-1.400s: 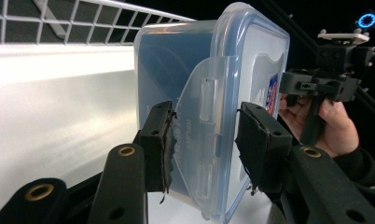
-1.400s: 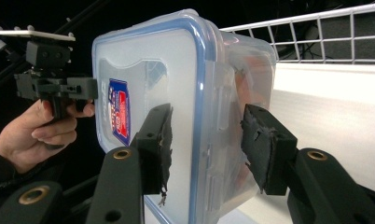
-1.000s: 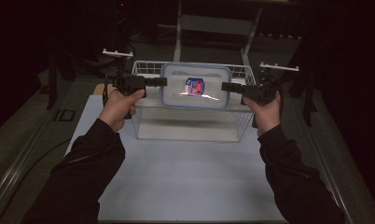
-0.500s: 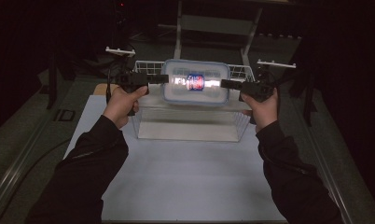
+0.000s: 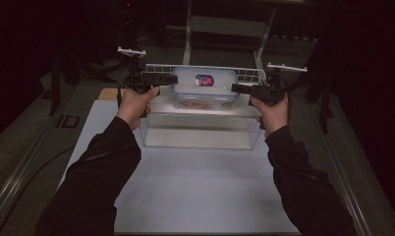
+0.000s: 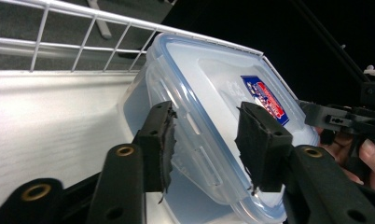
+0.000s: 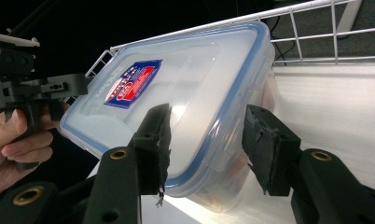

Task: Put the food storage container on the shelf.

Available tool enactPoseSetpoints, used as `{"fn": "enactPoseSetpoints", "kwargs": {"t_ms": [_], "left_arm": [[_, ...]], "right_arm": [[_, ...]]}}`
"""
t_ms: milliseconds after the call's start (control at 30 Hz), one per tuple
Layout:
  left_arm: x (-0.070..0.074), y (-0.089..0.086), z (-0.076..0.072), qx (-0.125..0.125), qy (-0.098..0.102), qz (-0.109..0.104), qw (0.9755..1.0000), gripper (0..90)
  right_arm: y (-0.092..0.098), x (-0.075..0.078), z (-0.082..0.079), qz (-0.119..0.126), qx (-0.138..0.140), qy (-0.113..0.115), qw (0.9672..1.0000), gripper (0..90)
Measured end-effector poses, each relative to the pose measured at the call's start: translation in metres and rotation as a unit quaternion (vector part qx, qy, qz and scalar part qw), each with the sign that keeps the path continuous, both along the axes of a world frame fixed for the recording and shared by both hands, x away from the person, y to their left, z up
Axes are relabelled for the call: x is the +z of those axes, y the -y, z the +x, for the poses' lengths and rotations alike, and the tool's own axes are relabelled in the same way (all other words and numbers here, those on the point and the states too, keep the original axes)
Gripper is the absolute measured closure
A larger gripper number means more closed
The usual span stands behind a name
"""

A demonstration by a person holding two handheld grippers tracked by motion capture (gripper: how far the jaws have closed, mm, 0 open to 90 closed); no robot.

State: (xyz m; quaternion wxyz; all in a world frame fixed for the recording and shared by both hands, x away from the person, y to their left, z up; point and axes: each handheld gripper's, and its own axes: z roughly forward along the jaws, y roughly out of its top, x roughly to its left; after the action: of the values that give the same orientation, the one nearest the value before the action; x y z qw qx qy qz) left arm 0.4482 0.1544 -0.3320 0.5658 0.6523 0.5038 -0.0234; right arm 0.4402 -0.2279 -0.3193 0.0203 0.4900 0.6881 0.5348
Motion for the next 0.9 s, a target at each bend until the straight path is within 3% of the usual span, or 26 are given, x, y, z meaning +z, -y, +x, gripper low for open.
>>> {"fn": "enactPoseSetpoints", "kwargs": {"t_ms": [167, 267, 300, 333, 400, 433, 467, 533, 700, 767, 800, 900], "left_arm": [[0.003, 0.0, -0.01, 0.006, 0.04, 0.003, 0.9992, 45.2], [0.008, -0.003, -0.025, 0.011, 0.076, 0.014, 0.9969, 45.1], [0.008, -0.003, -0.025, 0.011, 0.076, 0.014, 0.9969, 44.5], [0.008, -0.003, -0.04, 0.006, 0.108, 0.016, 0.994, 39.5], [0.007, -0.003, -0.045, 0.003, 0.117, 0.022, 0.9929, 38.9], [0.006, -0.003, -0.051, -0.002, 0.134, 0.02, 0.9908, 36.8], [0.004, -0.003, -0.056, -0.017, 0.149, 0.023, 0.9884, 30.8], [0.001, -0.002, -0.067, -0.027, 0.163, 0.028, 0.9859, 27.0], [-0.019, 0.002, -0.096, -0.046, 0.181, 0.026, 0.9821, 11.5], [-0.035, 0.006, -0.114, -0.045, 0.191, 0.019, 0.9805, 0.8], [-0.035, 0.006, -0.114, -0.045, 0.191, 0.019, 0.9805, 0.2], [-0.053, 0.009, -0.128, -0.038, 0.19, 0.022, 0.9807, 0.0]], "right_arm": [[0.002, 0.003, -0.007, 0.0, 0.001, 0.022, 0.9997, 44.8], [0.004, 0.007, -0.015, -0.011, 0.001, 0.048, 0.9988, 44.3], [0.004, 0.007, -0.015, -0.011, 0.001, 0.048, 0.9988, 44.3], [0.006, 0.011, -0.027, -0.015, 0.007, 0.07, 0.9974, 48.2], [0.006, 0.011, -0.032, -0.018, 0.009, 0.075, 0.997, 50.5], [0.005, 0.011, -0.036, -0.019, 0.012, 0.082, 0.9964, 51.9], [0.003, 0.01, -0.045, -0.025, 0.017, 0.092, 0.9953, 59.6], [0.002, 0.009, -0.048, -0.025, 0.02, 0.096, 0.9948, 64.8], [-0.011, -0.005, -0.06, -0.029, 0.048, 0.08, 0.9952, 89.8], [-0.018, -0.013, -0.06, -0.033, 0.058, 0.071, 0.9953, 89.9], [-0.022, -0.017, -0.06, -0.034, 0.063, 0.065, 0.9953, 89.9], [-0.037, -0.027, -0.06, -0.039, 0.076, 0.06, 0.9945, 89.9]]}}
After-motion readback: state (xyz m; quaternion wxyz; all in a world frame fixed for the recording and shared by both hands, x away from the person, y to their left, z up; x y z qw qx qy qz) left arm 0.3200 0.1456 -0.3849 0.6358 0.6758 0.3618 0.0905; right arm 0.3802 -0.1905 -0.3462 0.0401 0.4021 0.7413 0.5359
